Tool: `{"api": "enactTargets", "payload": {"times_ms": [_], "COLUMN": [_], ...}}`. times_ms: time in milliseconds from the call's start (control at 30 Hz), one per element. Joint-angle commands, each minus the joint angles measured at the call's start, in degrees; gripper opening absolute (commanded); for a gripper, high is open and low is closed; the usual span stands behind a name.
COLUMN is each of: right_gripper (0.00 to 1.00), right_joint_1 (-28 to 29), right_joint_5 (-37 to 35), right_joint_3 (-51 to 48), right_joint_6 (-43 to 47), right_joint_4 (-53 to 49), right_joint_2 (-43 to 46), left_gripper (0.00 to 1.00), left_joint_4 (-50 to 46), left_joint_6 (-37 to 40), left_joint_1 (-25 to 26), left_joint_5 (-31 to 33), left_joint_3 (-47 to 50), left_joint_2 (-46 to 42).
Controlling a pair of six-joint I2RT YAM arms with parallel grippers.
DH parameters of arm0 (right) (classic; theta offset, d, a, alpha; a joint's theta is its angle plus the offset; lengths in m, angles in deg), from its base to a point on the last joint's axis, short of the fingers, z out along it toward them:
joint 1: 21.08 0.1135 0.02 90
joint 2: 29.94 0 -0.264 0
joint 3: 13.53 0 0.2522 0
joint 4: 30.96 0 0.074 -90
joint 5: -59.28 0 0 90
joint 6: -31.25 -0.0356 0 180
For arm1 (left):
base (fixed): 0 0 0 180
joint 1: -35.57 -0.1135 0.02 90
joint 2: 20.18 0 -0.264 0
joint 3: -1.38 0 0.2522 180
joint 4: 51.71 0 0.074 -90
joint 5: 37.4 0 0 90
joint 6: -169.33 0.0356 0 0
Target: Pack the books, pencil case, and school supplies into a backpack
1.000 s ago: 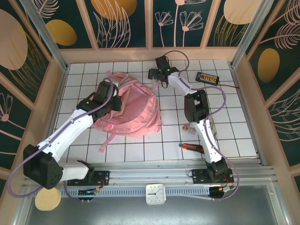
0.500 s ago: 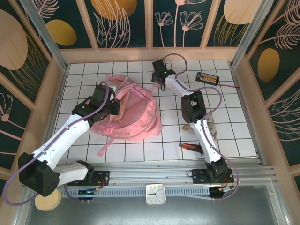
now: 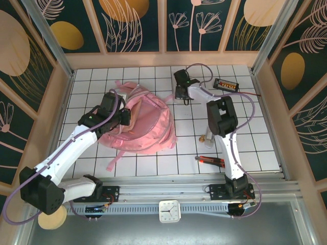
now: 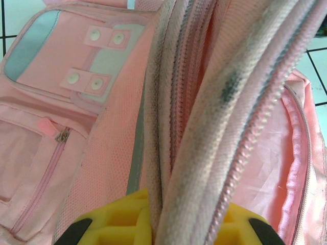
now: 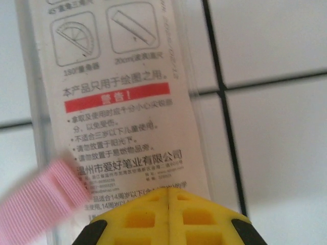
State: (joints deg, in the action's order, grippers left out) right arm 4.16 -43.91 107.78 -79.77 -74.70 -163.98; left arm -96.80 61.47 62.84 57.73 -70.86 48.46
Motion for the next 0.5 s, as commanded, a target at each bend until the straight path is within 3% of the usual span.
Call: {"api": "enactTargets", "payload": {"times_ms": [0,300,333,367,433,467], "right_gripper": [0.00,0.00,0.23,0.54,0.98,0.99], "right_joint_1": [-0.5,-4.3,-5.3,-5.9,-6.1,-5.9], "right_joint_5": [3.0,16.1,18.1,19.0,18.3,17.2], "right_joint_3": [-5.5,-16.5,-15.4,-13.1,-7.7,-4.5], "right_joint_6": [1.9,2.6,2.6,2.9,5.1,6.6], "right_joint_4": [-3.1,-4.1,-4.8,-5.9,-7.4,-8.0], "right_joint_2": [7.4,23.5,22.7,21.0,16.7,14.0], "left_gripper": [0.00,0.00,0.00,0.00,0.00,0.00], "left_joint_4": [3.2,7.5,7.6,7.9,8.1,8.0], "left_joint_6": [-0.2,0.1,-0.1,-0.4,-0.9,-1.3], "left_joint_1": [-0.2,-0.2,-0.2,-0.2,-0.3,-0.2], "left_joint_5": [0.1,0.8,0.9,1.0,1.1,1.1], "left_joint_3": [-0.6,-4.0,-4.2,-4.4,-4.4,-4.5], "left_joint_2": [1.5,6.9,7.4,7.6,7.9,7.9]}}
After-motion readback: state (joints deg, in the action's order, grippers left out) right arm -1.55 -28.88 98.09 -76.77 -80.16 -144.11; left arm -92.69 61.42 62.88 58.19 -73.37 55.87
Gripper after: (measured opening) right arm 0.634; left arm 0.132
